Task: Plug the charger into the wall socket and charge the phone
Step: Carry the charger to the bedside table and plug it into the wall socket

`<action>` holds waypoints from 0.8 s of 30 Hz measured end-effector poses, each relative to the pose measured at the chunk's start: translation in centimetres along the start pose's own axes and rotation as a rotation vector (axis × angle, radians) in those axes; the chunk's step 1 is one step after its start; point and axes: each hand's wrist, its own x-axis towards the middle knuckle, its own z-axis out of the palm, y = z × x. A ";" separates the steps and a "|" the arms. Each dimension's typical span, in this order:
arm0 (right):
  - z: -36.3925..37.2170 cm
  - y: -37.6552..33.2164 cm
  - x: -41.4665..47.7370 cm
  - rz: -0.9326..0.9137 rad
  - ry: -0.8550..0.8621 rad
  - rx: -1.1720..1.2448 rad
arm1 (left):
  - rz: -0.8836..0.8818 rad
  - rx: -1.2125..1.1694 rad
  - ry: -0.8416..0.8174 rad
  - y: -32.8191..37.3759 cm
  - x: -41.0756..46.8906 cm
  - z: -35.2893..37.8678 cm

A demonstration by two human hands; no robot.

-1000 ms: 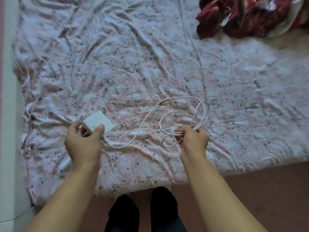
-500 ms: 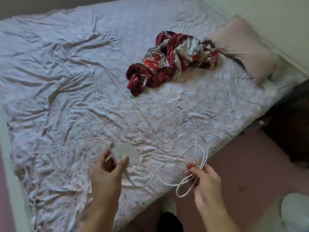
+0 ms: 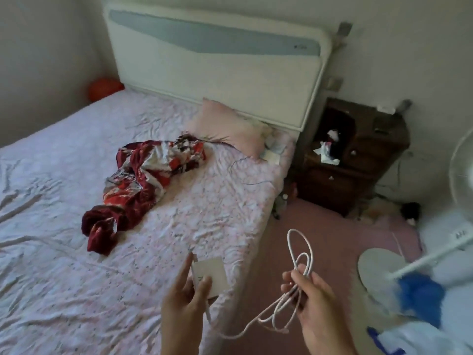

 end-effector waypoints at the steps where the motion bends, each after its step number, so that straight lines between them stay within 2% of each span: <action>1: -0.8 -1.4 0.5 -0.019 0.008 0.006 | -0.002 0.010 -0.029 0.2 0.2 1.9; 8: -6.1 -11.1 5.1 -0.155 0.060 0.014 | -0.083 -0.002 -0.177 1.7 1.5 15.1; 13: -8.9 -16.2 8.0 -0.202 0.106 0.056 | -0.121 -0.016 -0.215 2.5 2.5 22.1; 24: -13.3 -22.4 12.6 -0.210 0.311 0.297 | -0.117 -0.054 -0.266 5.3 7.4 29.5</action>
